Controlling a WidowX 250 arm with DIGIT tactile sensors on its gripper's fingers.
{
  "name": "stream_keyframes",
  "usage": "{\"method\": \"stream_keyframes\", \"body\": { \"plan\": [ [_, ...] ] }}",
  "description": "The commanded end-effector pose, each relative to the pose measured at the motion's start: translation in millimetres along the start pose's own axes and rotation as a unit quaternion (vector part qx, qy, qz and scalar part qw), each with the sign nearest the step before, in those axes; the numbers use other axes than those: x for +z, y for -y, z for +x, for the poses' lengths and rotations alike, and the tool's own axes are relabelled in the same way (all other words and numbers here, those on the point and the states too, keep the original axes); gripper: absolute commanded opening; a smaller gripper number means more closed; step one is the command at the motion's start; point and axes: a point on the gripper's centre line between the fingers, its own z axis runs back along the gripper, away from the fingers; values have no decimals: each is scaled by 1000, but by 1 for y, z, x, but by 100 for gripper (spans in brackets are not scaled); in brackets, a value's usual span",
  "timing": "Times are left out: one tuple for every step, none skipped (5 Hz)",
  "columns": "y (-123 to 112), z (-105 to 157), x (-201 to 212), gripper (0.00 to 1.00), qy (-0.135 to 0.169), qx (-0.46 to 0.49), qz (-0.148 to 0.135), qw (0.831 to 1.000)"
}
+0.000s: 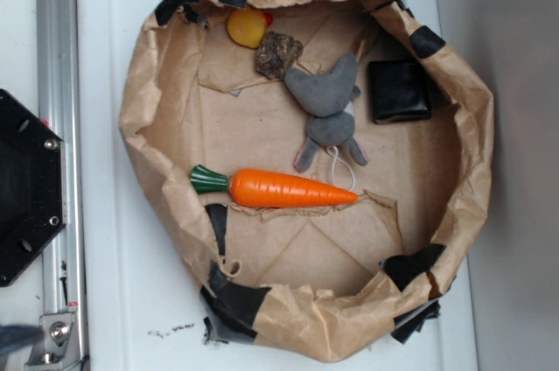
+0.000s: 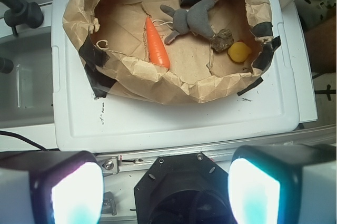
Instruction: Grab the carrot.
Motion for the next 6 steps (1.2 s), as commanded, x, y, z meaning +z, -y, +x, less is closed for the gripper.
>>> {"method": "stream_keyframes", "body": {
  "plan": [
    [0,0,0,100,0,0,0,1000],
    [-15,48,-30,100,-18,22,32,999],
    [-6,93,-70,100,-11,19,89,996],
    [-6,135,-124,100,-2,6,99,995],
    [-10,132,-179,100,-56,-10,83,995],
    [10,103,-228,100,-99,-83,58,990]
  ]
}}
